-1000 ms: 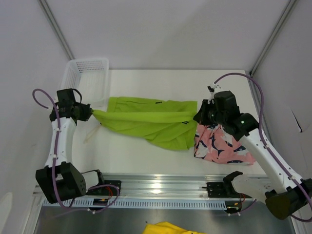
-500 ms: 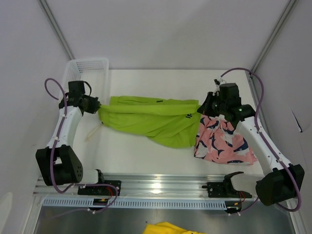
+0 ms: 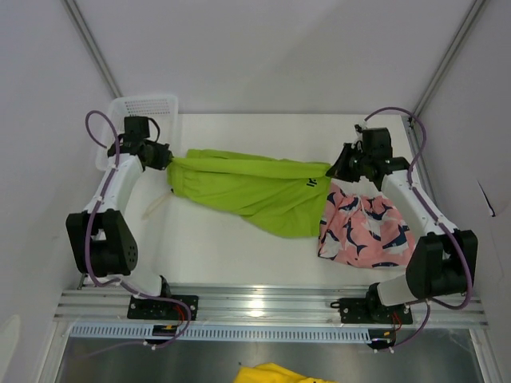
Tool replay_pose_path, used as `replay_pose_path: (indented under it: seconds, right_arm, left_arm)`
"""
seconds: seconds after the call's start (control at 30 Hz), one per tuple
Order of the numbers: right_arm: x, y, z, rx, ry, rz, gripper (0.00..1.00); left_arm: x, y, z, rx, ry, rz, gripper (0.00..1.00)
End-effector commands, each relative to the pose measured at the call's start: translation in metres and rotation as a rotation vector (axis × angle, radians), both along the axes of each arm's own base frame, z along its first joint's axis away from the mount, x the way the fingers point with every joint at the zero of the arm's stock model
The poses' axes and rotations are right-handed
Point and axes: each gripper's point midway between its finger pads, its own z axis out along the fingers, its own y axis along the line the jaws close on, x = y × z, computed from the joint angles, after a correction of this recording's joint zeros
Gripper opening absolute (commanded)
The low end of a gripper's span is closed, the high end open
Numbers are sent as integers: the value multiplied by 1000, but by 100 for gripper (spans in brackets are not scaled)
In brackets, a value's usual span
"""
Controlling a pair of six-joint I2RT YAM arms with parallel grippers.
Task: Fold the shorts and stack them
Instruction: Fold the shorts
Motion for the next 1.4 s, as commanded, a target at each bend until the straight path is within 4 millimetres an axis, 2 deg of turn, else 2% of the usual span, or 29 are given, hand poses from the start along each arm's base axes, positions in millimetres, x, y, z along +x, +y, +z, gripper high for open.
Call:
replay_pose_path:
  seconds: [0.0, 0.07, 0.13, 0.2, 0.23, 0.3, 0.33, 0.43, 0.47, 0.5, 0.53, 0.57, 0.6, 0.67, 0.7, 0.8, 0.83, 0.9, 0.93, 0.97, 1.0, 1.03, 1.1, 1.17, 1.2, 1.27, 1.3, 1.33, 1.37]
  right_arm:
    - [39, -3, 22, 37, -83, -16, 0]
    - [49, -2, 18, 43, -73, -17, 0]
    - [63, -3, 9, 37, -54, -32, 0]
    - [74, -10, 3, 39, -49, -67, 0]
    - [80, -14, -6, 43, -32, -83, 0]
    - [93, -22, -9, 62, -38, -120, 0]
    - [99, -25, -19, 62, -19, -135, 0]
    - [115, -37, -31, 62, -5, -183, 0]
    - [120, -39, -42, 61, 15, -197, 0]
    - [123, -43, -46, 69, 22, -210, 0]
    - [125, -45, -51, 69, 32, -220, 0]
    - [125, -46, -58, 66, 47, -228, 0]
    - [124, -46, -62, 65, 51, -235, 0]
    - [125, -50, -65, 64, 46, -264, 0]
    - [122, -50, -71, 63, 53, -270, 0]
    - [126, -56, -77, 56, 58, -308, 0]
    - [129, -57, -77, 59, 51, -312, 0]
    - [135, -62, -80, 55, 54, -341, 2]
    - [137, -65, -82, 49, 61, -352, 3]
    - [140, -73, -84, 29, 64, -394, 6]
    - [141, -76, -84, 22, 68, -413, 29]
    - [145, -78, -84, 21, 64, -421, 45]
    - [147, -82, -83, 8, 73, -436, 75]
    - [147, -82, -74, 3, 64, -431, 77]
    - [147, -83, -69, -3, 51, -437, 78]
    - [140, -84, -55, -5, 23, -434, 79]
    - [138, -83, -51, -6, 12, -428, 77]
    - [135, -78, -46, -11, -1, -399, 75]
    - [129, -74, -40, -12, -15, -379, 72]
  left_arm:
    - [27, -5, 14, -27, -72, 26, 0]
    - [37, -5, 9, -26, -72, 33, 0]
    - [48, -9, 14, -22, -90, 27, 0]
    - [60, -13, 9, -22, -88, 15, 0]
    - [67, -16, 13, -21, -103, 9, 0]
    - [79, -22, 3, -26, -96, -4, 0]
    - [87, -23, 10, -27, -116, -5, 0]
    - [108, -29, 6, -38, -136, -10, 0]
    - [113, -28, 2, -37, -133, -9, 0]
    - [118, -46, -3, -39, -125, -42, 0]
    - [121, -49, -5, -39, -123, -48, 0]
    - [128, -49, 1, -30, -141, -48, 0]
    - [130, -52, -12, -26, -116, -51, 0]
    - [138, -54, -7, -15, -140, -54, 1]
    - [141, -56, -17, -14, -128, -58, 5]
    - [152, -63, -18, -8, -150, -88, 14]
    - [157, -64, -23, 1, -151, -99, 27]
    - [163, -70, -21, 5, -174, -125, 45]
    - [166, -71, -21, 16, -187, -142, 69]
    - [166, -71, -21, 21, -188, -144, 82]
    - [167, -69, -17, 30, -197, -143, 92]
    - [168, -68, -14, 43, -204, -149, 99]
    - [167, -68, 2, 65, -231, -165, 99]
    - [163, -65, 13, 101, -237, -180, 99]
    - [159, -64, 29, 112, -260, -180, 99]
    - [149, -59, 36, 158, -248, -179, 99]
    - [142, -59, 49, 171, -263, -182, 99]
    - [137, -59, 53, 191, -261, -195, 99]
    - [129, -59, 48, 209, -244, -201, 99]
